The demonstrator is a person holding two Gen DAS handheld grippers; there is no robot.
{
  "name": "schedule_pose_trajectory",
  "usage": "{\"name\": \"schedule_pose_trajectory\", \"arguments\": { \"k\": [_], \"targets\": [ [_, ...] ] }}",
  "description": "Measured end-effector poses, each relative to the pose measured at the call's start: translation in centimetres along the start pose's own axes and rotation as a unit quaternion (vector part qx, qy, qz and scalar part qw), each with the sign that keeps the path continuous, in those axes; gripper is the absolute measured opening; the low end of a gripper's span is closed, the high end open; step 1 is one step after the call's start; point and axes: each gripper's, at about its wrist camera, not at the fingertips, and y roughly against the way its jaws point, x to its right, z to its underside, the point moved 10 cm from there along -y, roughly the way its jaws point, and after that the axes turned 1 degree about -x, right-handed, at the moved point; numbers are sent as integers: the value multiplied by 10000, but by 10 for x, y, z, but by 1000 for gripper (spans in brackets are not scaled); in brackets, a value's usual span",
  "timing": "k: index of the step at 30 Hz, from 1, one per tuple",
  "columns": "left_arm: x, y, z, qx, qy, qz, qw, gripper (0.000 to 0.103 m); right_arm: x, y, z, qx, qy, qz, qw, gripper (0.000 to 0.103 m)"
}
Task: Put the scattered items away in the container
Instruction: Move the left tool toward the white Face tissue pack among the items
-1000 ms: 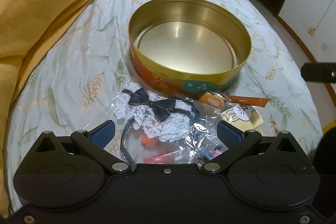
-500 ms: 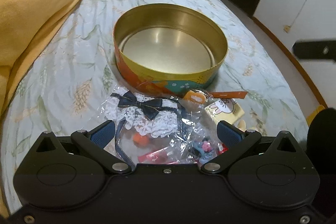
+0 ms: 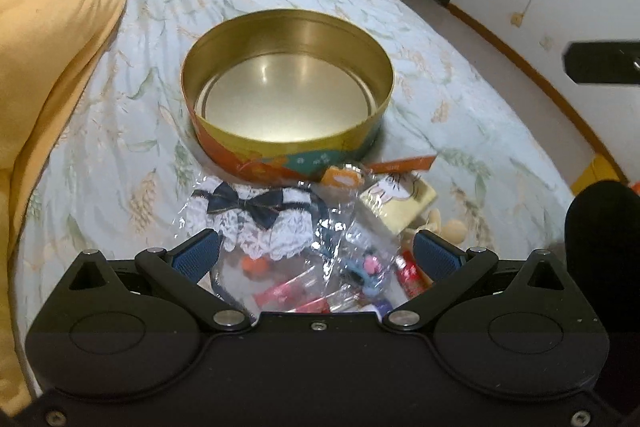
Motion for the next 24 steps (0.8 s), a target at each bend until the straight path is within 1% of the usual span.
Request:
{"name": "schedule_pose_trajectory", "arguments": {
  "k": [2,6,10,14,17,20,24],
  "targets": [
    [-2,-3,0,-4,130,-111,9999,103,-1,-7,2,-83,58,-55,9999,103],
    [-5,-6,1,21,348,-173,9992,103,5,-19,3,-151,-5,-193,9997,103],
    [-12,-18,9,-143,623,-257,9976,103,18,-33,7,-279,-86,-395,9988,103],
    [-14,-27,18,-233,826,-372,9956,103,26,-50,22,-476,-219,-648,9965,103],
    [-10,-33,22,-225,905,-430,9947,103,29,-62,36,-594,-147,-728,9955,103],
    [-9,-38,31,-252,1020,-483,9933,103,29,-73,50,-740,-128,-898,9931,103],
    [-13,-45,40,-368,1186,-531,9908,102,30,-76,62,-746,-67,-975,9924,103]
  ]
}}
